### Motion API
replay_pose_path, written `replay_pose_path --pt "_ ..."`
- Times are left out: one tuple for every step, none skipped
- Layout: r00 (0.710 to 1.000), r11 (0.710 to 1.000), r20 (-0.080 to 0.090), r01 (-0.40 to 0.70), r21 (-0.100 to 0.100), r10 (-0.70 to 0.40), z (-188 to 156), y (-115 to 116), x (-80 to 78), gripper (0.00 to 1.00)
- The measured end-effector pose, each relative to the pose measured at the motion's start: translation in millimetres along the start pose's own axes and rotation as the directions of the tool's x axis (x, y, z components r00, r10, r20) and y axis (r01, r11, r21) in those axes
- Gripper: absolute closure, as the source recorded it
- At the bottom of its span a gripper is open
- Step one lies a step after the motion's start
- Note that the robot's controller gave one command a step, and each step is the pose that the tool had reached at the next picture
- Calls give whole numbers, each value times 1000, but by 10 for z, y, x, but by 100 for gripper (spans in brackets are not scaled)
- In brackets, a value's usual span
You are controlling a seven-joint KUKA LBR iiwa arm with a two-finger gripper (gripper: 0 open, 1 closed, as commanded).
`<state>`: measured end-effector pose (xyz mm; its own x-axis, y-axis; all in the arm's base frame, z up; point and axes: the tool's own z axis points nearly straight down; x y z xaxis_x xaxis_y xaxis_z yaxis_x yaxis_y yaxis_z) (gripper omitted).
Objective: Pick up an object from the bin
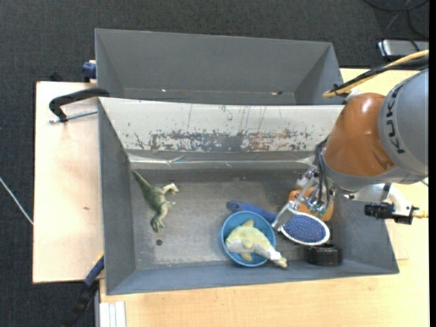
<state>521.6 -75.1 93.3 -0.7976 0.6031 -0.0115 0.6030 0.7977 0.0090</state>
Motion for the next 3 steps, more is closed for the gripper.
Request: replay_pose_path --pt "910 910 -9 414 1 -414 202 50 -221 0" --pt "976 976 -3 219 3 -219 201 156 84 0" --pt "997 997 -1 -73 3 73 202 310 225 0"
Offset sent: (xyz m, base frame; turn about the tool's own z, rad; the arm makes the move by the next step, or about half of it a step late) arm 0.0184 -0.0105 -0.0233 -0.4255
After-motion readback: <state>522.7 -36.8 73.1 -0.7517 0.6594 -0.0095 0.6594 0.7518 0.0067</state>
